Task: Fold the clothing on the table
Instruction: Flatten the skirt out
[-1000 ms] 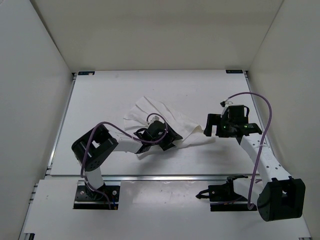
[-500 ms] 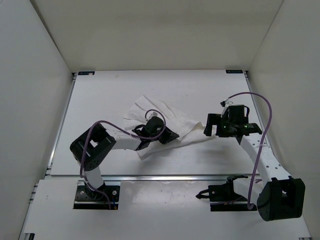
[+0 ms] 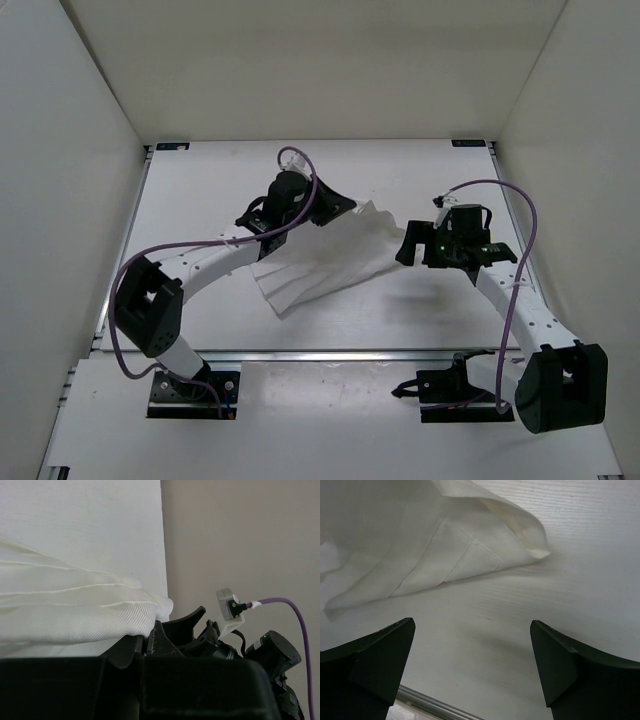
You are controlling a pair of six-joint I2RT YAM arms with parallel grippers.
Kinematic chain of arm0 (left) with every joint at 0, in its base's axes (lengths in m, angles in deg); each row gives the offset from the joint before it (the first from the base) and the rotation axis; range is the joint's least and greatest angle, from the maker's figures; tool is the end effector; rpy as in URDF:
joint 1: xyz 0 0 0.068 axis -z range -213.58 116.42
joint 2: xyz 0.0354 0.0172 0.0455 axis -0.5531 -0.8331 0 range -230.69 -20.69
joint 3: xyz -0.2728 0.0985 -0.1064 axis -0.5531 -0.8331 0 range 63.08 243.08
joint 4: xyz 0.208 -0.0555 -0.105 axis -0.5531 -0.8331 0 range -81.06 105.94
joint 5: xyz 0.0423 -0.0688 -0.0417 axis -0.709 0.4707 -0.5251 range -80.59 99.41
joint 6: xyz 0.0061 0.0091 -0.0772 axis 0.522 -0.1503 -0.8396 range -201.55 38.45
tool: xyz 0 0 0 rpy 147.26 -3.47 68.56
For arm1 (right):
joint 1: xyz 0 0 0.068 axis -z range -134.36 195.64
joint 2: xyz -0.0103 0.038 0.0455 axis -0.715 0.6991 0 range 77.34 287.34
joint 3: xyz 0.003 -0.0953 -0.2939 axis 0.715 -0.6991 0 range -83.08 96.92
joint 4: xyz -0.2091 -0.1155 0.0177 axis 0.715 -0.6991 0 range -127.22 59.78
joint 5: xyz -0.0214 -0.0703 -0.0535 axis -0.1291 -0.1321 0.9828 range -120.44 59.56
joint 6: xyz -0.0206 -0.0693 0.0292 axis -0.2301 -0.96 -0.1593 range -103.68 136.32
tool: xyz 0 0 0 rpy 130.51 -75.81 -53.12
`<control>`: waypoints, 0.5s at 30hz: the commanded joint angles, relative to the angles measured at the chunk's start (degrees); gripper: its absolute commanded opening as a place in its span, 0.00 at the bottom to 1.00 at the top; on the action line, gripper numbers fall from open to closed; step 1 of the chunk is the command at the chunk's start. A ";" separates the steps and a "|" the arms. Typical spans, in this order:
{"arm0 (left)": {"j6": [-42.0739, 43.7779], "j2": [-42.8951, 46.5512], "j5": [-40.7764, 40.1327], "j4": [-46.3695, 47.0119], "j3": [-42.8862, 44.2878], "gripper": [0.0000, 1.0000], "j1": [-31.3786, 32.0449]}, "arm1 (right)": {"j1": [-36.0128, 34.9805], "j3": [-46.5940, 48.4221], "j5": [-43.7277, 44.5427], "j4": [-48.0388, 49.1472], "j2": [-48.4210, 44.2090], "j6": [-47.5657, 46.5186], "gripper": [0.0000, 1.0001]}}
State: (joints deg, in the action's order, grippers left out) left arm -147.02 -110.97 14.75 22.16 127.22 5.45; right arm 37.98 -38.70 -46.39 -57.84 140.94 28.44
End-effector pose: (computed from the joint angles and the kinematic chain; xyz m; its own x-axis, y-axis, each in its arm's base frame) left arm 0.2902 -0.2432 0.3231 -0.7421 -0.5644 -0.3616 0.0478 0.4934 -0.8685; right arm 0.2050 0.0462 0.2664 -0.7728 0.0997 -0.6267 -0.1558 0.9275 0.3397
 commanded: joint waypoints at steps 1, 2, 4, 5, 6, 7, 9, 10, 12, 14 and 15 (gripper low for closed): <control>4.56 -2.16 5.35 -2.35 6.33 0.00 0.53 | -0.95 3.07 -0.66 2.92 0.74 1.51 0.97; 5.61 -4.27 8.16 -1.74 9.57 0.00 0.26 | -0.60 3.43 -0.23 2.48 0.92 1.50 0.97; 7.62 -7.09 9.86 -4.88 19.22 0.00 -0.18 | 0.45 4.22 -0.41 2.30 0.57 1.51 0.98; 10.51 -8.58 10.12 -6.12 21.70 0.00 -0.44 | 1.41 4.40 -0.23 2.65 0.05 2.03 0.99; 11.67 -10.34 9.17 -9.70 27.73 0.00 -0.88 | 1.68 4.92 -0.14 2.74 -0.31 1.51 0.99; 13.34 -11.14 9.68 -12.00 33.28 0.00 -2.10 | 2.29 5.62 0.82 2.74 -1.09 1.07 0.99; 15.19 -14.38 11.26 -15.17 41.97 0.00 -4.47 | 3.52 6.94 1.00 2.65 -2.07 0.37 0.99; 15.63 -15.09 11.88 -17.45 47.69 0.00 -6.22 | 4.66 7.03 0.92 2.13 -2.77 0.53 0.99; 20.01 -16.85 11.36 -22.45 55.08 0.00 -8.25 | 7.21 8.87 1.18 0.99 -3.38 -0.34 0.99; 23.45 -15.81 9.34 -24.05 58.20 0.00 -10.45 | 7.57 9.84 1.53 0.55 -3.74 -0.87 0.99; 24.68 -13.45 8.90 -23.54 56.73 0.00 -10.81 | 9.05 10.20 1.10 0.11 -4.00 -0.96 0.99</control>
State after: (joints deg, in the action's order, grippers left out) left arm -129.47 -130.42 24.83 2.18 180.61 -2.66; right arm 45.15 -31.42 -45.80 -58.02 138.82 28.70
